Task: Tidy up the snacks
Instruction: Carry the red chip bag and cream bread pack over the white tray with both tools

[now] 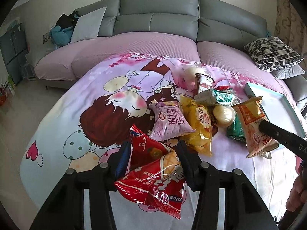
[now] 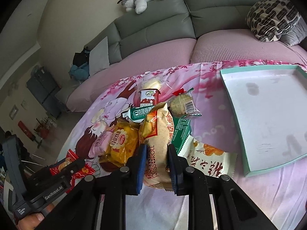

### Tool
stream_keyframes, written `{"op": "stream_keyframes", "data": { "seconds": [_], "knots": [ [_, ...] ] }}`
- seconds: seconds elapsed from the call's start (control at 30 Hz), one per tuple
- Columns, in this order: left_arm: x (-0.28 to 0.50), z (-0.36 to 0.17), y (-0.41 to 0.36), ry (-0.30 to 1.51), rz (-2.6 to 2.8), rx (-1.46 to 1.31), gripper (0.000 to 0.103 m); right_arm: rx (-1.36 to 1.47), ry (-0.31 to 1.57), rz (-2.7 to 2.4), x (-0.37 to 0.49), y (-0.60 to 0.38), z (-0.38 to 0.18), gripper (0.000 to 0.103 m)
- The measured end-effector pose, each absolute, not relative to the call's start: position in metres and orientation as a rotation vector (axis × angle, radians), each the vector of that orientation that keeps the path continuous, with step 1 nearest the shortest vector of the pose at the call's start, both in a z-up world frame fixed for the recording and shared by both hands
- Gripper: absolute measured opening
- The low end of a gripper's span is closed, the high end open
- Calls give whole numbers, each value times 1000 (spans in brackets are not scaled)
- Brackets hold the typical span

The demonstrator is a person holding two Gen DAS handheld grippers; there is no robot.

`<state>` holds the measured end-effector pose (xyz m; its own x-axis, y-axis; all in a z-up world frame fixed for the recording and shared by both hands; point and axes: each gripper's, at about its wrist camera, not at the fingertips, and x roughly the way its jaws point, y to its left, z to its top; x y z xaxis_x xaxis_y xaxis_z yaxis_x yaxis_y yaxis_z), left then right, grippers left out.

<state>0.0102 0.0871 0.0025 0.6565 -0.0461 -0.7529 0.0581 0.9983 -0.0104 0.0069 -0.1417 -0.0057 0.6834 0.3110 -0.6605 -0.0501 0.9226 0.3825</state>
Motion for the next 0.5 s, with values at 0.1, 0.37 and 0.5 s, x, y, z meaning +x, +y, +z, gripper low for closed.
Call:
{"op": "stream_keyframes", "data": {
  "seconds": [0.1, 0.37, 0.5],
  "knots": [
    [12, 11, 81, 844, -69, 19, 51, 360, 771, 202, 4, -148, 0, 24],
    [30, 53, 28, 747, -192, 34, 52, 366, 619, 50, -14, -195, 37, 24],
    [44, 66, -15, 714, -271, 20, 52, 326, 601, -89, -18, -223, 47, 24]
  ]
}}
